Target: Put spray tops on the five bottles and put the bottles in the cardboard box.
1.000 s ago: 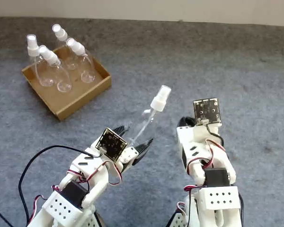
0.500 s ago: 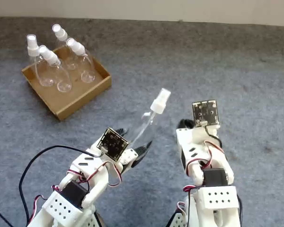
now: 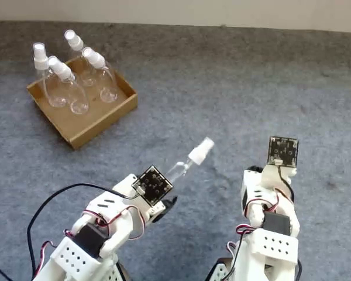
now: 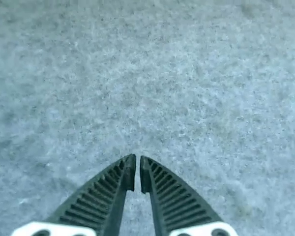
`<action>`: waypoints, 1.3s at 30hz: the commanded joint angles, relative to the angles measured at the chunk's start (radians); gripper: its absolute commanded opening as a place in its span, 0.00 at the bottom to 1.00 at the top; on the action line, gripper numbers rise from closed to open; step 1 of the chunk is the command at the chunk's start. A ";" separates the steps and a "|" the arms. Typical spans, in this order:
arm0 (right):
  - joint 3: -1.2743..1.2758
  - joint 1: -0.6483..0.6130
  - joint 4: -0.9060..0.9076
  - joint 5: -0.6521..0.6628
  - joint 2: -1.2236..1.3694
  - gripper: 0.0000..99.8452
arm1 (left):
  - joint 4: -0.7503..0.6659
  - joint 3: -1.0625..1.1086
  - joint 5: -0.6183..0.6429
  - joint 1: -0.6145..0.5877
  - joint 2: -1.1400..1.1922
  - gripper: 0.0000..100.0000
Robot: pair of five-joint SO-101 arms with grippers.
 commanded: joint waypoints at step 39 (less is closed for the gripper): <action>0.015 -0.348 -0.202 -0.009 -0.008 0.01 | -0.341 0.084 0.190 0.027 -0.013 0.12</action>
